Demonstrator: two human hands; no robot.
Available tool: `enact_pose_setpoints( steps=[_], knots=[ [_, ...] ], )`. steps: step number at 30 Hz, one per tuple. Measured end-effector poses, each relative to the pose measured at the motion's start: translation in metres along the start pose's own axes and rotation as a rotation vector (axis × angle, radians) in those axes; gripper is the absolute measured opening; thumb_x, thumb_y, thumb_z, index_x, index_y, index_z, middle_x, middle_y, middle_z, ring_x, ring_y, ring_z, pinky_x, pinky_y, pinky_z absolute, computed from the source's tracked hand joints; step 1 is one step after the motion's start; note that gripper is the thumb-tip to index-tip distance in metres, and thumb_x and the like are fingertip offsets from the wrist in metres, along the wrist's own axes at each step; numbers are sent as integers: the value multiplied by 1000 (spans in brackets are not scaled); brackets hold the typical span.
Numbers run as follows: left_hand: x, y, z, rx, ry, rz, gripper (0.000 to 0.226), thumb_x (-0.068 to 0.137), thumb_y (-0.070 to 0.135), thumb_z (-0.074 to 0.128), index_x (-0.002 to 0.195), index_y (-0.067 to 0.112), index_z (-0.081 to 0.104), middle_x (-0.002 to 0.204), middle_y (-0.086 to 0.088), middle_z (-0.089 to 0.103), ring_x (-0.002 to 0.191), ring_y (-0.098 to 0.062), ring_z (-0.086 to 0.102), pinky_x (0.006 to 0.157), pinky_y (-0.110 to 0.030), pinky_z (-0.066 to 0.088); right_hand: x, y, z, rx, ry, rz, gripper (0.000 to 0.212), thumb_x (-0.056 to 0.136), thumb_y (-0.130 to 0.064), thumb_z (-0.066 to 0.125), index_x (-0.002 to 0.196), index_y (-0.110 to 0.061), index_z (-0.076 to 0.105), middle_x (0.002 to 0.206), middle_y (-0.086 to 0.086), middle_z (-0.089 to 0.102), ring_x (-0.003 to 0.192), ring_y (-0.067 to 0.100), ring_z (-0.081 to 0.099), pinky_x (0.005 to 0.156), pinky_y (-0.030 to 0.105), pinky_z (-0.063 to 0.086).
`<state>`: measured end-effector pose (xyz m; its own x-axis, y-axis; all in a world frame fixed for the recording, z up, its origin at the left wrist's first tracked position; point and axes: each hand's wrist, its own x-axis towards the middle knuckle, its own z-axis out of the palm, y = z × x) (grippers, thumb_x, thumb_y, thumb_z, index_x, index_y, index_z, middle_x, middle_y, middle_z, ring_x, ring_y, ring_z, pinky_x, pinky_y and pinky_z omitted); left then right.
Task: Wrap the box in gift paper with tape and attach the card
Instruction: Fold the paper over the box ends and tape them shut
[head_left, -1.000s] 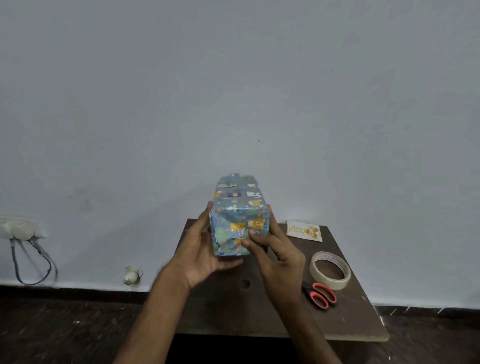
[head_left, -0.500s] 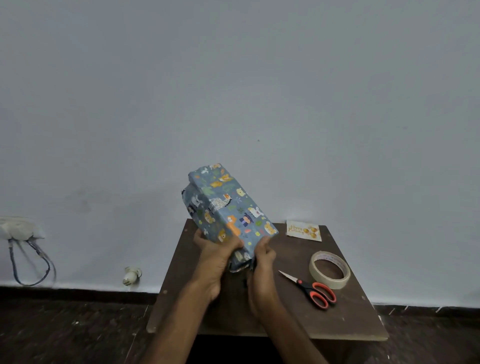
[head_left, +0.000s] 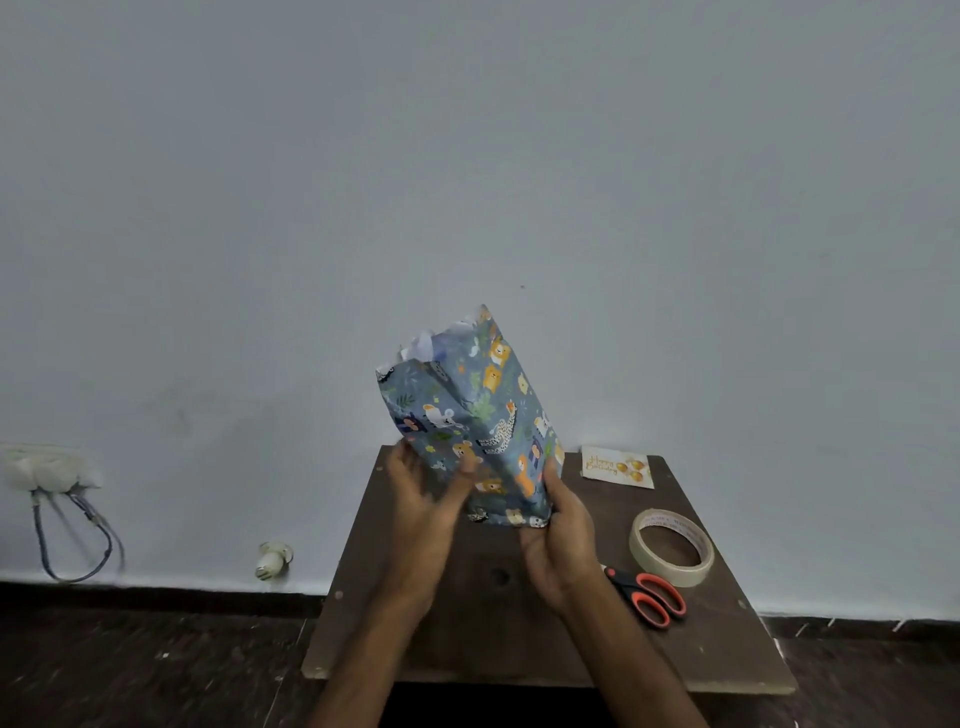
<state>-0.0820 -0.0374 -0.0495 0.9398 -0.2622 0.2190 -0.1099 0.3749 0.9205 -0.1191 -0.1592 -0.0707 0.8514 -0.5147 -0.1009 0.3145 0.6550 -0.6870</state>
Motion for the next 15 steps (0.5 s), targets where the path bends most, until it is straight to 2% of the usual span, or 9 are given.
enact_pose_setpoints(
  steps=[2, 4, 6, 8, 10, 11, 13, 14, 15],
  knots=[
    [9, 10, -16, -26, -25, -9, 84, 75, 67, 72, 131, 11, 45, 127, 5, 66, 115, 0, 63, 87, -14, 51, 1, -6, -4, 12, -43, 59, 44, 94, -29, 48, 130, -5, 58, 125, 16, 67, 111, 28, 67, 85, 38, 60],
    [14, 16, -27, -123, -46, -60, 90, 73, 83, 56, 131, 14, 51, 128, 5, 68, 123, -10, 61, 100, -29, 50, 4, -7, -9, 0, -77, 128, 51, 92, -29, 49, 137, -5, 54, 129, 16, 65, 116, 28, 64, 89, 39, 59],
    [16, 15, -30, -217, -66, -128, 78, 81, 77, 34, 131, 21, 57, 130, 2, 68, 122, -15, 63, 103, -36, 49, 1, -8, -9, -8, -120, 194, 50, 93, -28, 48, 136, -4, 55, 130, 17, 64, 113, 28, 66, 86, 38, 59],
    [14, 8, -29, -196, -89, -168, 59, 96, 61, 26, 126, 24, 61, 124, 1, 72, 111, -12, 69, 89, -30, 57, -3, -6, -10, -9, -157, 250, 44, 96, -27, 45, 130, -4, 61, 128, 19, 65, 108, 29, 69, 83, 38, 60],
    [14, 0, -31, -103, -114, -158, 42, 106, 46, 32, 122, 22, 63, 117, 3, 74, 106, -12, 70, 77, -23, 58, -4, -4, -7, -6, -163, 288, 42, 98, -25, 41, 120, -1, 68, 121, 21, 68, 101, 30, 71, 78, 39, 61],
    [14, 1, -31, -36, -131, -134, 39, 103, 48, 42, 124, 22, 62, 117, 4, 74, 108, -12, 70, 77, -22, 57, -1, -2, -8, 3, -149, 294, 43, 100, -22, 37, 114, 0, 71, 116, 22, 70, 97, 31, 72, 75, 40, 62],
    [13, 4, -31, 136, -166, -109, 62, 83, 65, 66, 128, 22, 59, 119, 7, 72, 109, -8, 68, 80, -21, 56, 13, 6, -14, -2, -43, 300, 47, 105, -21, 30, 109, 2, 71, 107, 22, 72, 94, 36, 71, 73, 44, 62],
    [12, 4, -30, 204, -179, -117, 69, 74, 66, 74, 125, 22, 59, 118, 7, 72, 107, -6, 68, 80, -20, 56, 19, 11, -16, -30, 17, 300, 46, 106, -22, 28, 112, 1, 67, 107, 22, 72, 99, 38, 68, 78, 47, 61],
    [12, 1, -32, 249, -179, -134, 66, 71, 61, 76, 122, 22, 60, 116, 6, 72, 105, -6, 69, 79, -19, 56, 25, 16, -21, -77, 72, 303, 45, 107, -23, 27, 116, 0, 65, 110, 21, 71, 105, 39, 65, 85, 51, 57]
  ],
)
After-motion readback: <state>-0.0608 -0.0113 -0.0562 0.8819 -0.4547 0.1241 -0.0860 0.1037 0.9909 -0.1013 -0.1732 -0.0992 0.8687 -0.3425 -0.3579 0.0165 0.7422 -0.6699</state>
